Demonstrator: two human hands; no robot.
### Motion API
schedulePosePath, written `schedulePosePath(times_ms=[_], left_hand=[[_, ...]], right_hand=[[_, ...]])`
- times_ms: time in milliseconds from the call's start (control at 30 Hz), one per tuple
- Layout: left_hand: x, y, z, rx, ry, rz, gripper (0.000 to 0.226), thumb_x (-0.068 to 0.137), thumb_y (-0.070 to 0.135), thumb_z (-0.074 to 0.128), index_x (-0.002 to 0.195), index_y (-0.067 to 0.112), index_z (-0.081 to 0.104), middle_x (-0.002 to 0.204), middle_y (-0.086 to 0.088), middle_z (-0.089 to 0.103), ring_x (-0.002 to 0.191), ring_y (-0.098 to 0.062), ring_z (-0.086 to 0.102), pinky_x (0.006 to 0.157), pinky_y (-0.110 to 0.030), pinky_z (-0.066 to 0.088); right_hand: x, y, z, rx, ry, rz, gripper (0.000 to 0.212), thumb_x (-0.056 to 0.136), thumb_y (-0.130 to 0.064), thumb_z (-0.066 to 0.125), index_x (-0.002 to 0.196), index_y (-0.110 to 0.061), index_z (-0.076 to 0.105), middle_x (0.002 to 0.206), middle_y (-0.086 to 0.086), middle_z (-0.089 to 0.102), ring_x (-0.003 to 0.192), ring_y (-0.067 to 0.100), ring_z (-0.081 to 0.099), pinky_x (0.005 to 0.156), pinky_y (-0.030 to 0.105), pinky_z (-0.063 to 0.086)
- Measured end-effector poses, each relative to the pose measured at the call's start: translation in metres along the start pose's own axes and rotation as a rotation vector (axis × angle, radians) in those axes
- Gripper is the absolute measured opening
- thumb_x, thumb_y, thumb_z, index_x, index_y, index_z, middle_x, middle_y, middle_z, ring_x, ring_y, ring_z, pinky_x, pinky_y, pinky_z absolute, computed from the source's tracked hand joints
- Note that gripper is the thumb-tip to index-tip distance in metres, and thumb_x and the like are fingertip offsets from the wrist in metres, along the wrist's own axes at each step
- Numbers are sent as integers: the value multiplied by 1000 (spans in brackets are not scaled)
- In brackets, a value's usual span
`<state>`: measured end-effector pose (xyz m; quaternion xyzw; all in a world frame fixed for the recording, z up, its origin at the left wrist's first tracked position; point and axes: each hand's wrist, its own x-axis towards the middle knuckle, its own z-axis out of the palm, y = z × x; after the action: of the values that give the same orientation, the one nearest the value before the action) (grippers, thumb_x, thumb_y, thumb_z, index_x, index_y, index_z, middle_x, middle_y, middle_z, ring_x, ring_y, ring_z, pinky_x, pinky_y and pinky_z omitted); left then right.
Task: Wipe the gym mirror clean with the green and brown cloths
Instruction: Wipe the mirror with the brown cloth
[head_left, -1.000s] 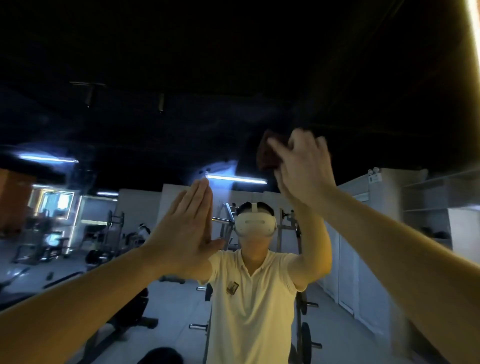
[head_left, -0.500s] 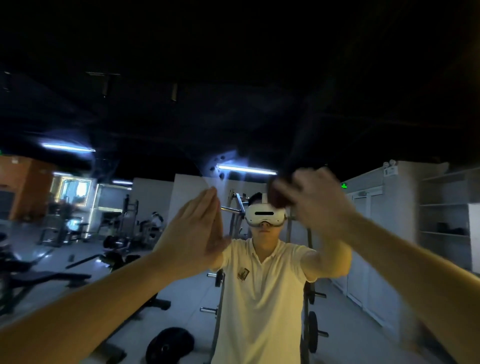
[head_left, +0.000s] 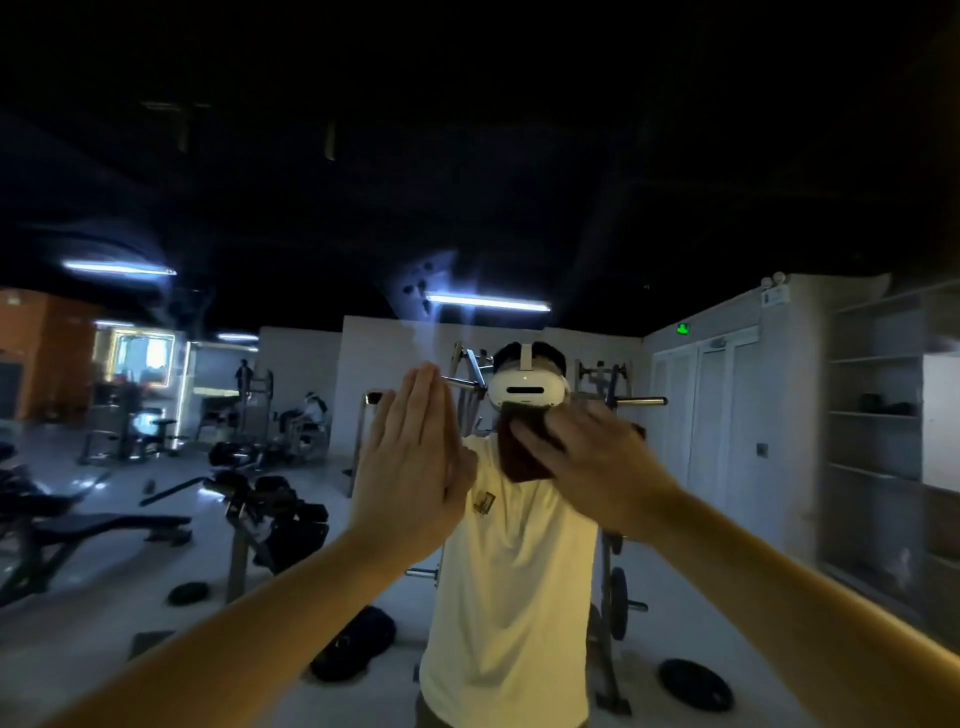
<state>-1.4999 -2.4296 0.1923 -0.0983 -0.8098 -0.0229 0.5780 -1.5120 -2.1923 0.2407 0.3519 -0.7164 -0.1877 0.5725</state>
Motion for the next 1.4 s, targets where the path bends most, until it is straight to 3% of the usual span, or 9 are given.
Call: schedulePosePath(times_ms=[167, 267, 433, 600, 700, 900, 1067, 1267, 1400], left_hand=[[-2, -2, 19, 32, 14, -26, 90, 104, 59, 32, 162, -5, 7, 171, -23, 5, 160, -34, 5, 128, -56, 16], [-1, 1, 26, 29, 48, -23, 93, 103, 63, 30, 161, -6, 6, 171, -23, 2, 160, -35, 1, 129, -53, 8], [-4, -9, 32, 59, 28, 17, 89, 104, 54, 34, 162, -3, 0, 171, -22, -3, 160, -32, -2, 130, -50, 6], [-3, -21, 31, 74, 24, 52, 84, 104, 51, 31, 162, -4, 4, 171, -23, 2, 160, -34, 3, 128, -55, 13], [-2, -17, 34, 68, 44, 30, 86, 103, 53, 29, 162, -4, 3, 171, -23, 3, 160, -33, 2, 128, -54, 12], [-2, -11, 42, 54, 90, 10, 87, 103, 57, 23, 161, -5, 4, 171, -23, 0, 160, -34, -1, 129, -53, 5], [-2, -11, 43, 38, 86, 18, 87, 103, 56, 25, 161, -5, 3, 171, -23, -1, 160, -34, -3, 129, -54, 5], [-3, -19, 34, 88, 57, 52, 85, 105, 54, 26, 162, -3, 1, 171, -23, 1, 160, -33, 2, 129, -52, 8], [-3, -14, 33, 95, 51, 21, 86, 105, 57, 22, 162, -4, 0, 170, -24, 2, 159, -35, 2, 129, -53, 9]], right_hand=[[-28, 111, -18, -98, 209, 749, 54, 93, -19, 63, 146, -11, 51, 111, 20, 52, 97, 38, 52, 89, 49, 44], [6, 92, -8, -11, 319, 1080, 58, 97, -17, 55, 153, -13, 43, 133, 23, 48, 114, 41, 50, 99, 51, 40], [50, -29, 27, 51, 342, 772, 66, 82, -25, 75, 143, -9, 54, 117, 15, 59, 100, 28, 61, 95, 43, 48], [-12, -43, 27, 61, 47, 96, 58, 87, -29, 70, 140, -11, 56, 111, 10, 62, 97, 26, 66, 88, 42, 56], [-42, 31, 12, 9, 9, 306, 52, 93, -33, 63, 143, -22, 51, 112, 8, 57, 98, 26, 60, 86, 35, 49], [-7, 83, -8, -56, 378, 1040, 42, 89, -18, 50, 130, -12, 55, 116, 22, 51, 100, 37, 53, 89, 47, 44], [11, -32, 27, 133, 398, 862, 37, 88, -27, 62, 124, -18, 56, 119, 12, 53, 104, 29, 58, 90, 46, 53], [-73, -104, 42, 172, -15, 80, 33, 90, -35, 65, 121, -26, 59, 111, 0, 56, 100, 19, 63, 92, 39, 55], [-81, 6, 13, 64, -41, 440, 24, 91, -46, 62, 112, -35, 59, 104, -10, 57, 92, 5, 55, 77, 33, 50]])
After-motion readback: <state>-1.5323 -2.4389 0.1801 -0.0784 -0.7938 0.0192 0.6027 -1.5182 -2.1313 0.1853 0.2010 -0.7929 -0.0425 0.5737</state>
